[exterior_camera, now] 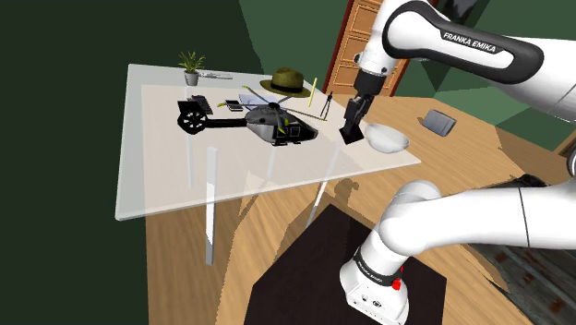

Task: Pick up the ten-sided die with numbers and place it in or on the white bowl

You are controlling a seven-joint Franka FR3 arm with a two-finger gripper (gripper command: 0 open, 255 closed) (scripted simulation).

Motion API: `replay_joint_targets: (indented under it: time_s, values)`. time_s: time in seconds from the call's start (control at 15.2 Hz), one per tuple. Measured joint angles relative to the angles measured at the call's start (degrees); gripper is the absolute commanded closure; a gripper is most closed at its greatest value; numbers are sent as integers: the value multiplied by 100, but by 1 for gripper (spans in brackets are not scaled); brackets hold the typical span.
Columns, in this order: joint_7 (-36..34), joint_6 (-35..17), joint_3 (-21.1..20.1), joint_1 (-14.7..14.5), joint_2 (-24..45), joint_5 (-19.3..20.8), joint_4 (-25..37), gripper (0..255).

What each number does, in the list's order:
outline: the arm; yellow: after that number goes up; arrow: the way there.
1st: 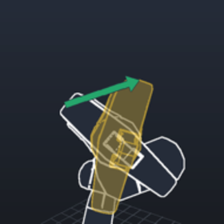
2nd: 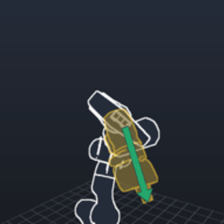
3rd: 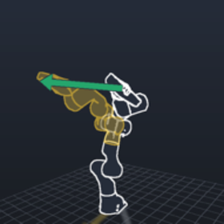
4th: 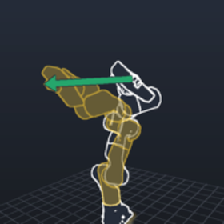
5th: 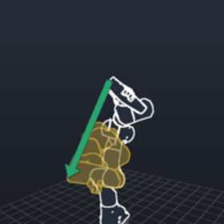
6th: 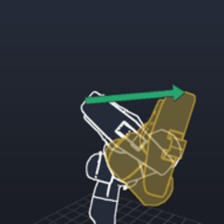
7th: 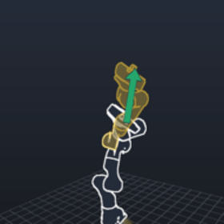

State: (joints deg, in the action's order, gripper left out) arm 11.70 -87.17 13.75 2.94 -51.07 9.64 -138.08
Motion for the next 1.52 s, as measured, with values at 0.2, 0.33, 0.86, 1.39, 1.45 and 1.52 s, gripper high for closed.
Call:
replay_joint_targets:
  time_s: [0.2,0.33,0.86,1.39,1.45,1.52]
  values:
    - [278,68,260,78,43,194,145,255]
    - [555,92,534,137,146,380,311,255]
    - [1654,-14,1637,227,746,978,1044,255]
    - [2840,-161,2920,-26,1748,1182,2227,255]
    - [3014,-157,3108,-84,1902,1171,2424,255]
    - [3172,-174,3289,-140,2040,1152,2582,255]
